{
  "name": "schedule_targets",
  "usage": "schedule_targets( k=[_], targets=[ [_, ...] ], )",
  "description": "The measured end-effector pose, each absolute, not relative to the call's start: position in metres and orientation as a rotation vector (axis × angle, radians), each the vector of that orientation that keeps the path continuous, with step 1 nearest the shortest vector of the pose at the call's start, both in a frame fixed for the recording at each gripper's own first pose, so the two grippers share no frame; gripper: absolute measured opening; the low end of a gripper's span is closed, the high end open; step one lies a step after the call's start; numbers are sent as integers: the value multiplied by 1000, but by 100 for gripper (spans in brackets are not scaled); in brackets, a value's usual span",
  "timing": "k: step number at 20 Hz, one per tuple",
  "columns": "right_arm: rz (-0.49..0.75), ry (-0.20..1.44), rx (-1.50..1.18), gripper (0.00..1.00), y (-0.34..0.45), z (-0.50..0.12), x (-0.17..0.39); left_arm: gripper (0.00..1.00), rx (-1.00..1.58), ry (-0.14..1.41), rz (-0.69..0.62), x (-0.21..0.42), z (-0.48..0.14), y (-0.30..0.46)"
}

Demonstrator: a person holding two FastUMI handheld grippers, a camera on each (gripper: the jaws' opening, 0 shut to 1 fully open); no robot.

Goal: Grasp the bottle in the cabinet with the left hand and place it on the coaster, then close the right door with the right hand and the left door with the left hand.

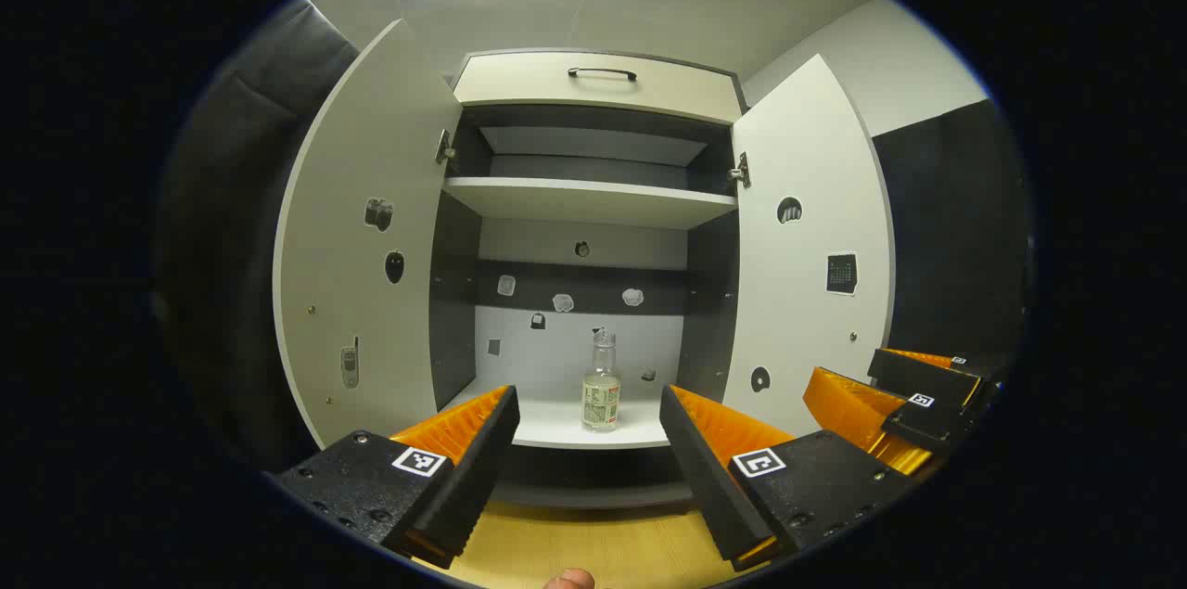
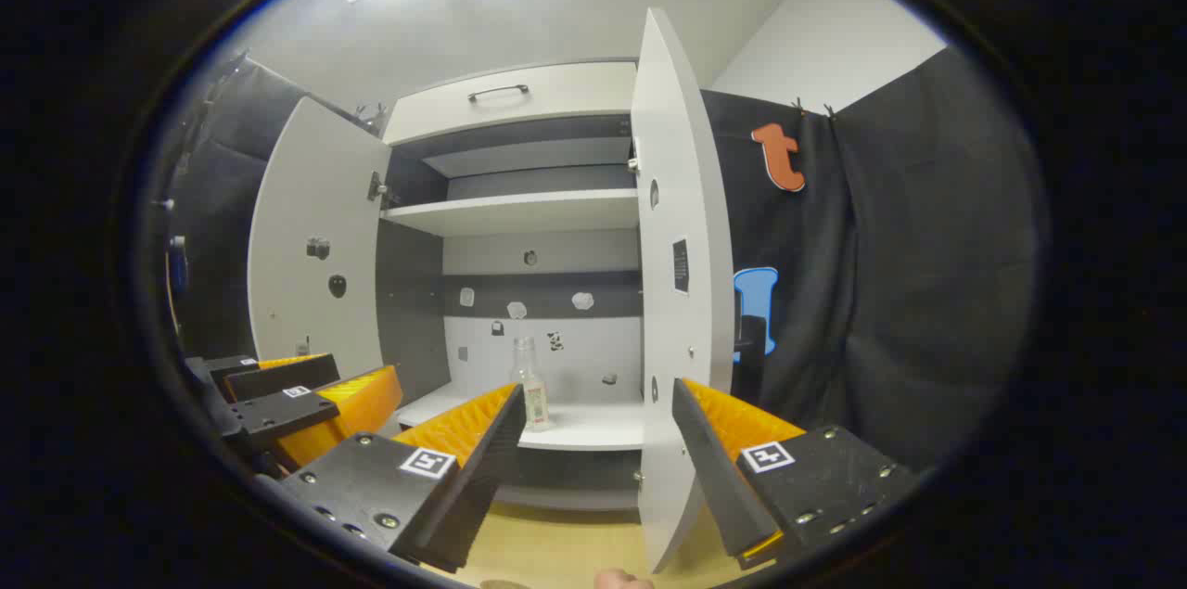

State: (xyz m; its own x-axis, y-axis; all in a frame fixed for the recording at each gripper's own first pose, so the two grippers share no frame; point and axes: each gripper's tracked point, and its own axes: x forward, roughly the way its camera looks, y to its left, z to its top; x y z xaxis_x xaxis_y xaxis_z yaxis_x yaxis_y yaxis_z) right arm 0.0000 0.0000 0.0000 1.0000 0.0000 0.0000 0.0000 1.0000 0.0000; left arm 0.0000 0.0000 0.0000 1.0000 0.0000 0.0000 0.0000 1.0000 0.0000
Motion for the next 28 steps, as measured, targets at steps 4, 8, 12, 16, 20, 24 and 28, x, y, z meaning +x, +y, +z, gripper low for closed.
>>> schedule_targets(
  k=[4,8,12,16,20,24,28],
  targets=[
    [1,-1,-8,96,1,-1,0,96,1,2,2,-1,-1,-1],
    [4,-1,-5,96,1,-2,0,96,7,4,0,-1,-2,-2],
    [4,-7,-7,96,1,-1,0,96,15,3,-1,0,-2,-3],
    [4,-4,-2,99,1,-2,0,96,22,4,1,1,-2,-3],
    [3,-7,0,99,0,-2,0,96,31,20,3,4,-8,-2],
    [-3,-5,-1,96,-3,-1,-5,96,36,26,1,16,-12,0],
    [-30,-14,-7,96,-16,1,-14,96,40,29,-2,49,-17,3]
  ],
)
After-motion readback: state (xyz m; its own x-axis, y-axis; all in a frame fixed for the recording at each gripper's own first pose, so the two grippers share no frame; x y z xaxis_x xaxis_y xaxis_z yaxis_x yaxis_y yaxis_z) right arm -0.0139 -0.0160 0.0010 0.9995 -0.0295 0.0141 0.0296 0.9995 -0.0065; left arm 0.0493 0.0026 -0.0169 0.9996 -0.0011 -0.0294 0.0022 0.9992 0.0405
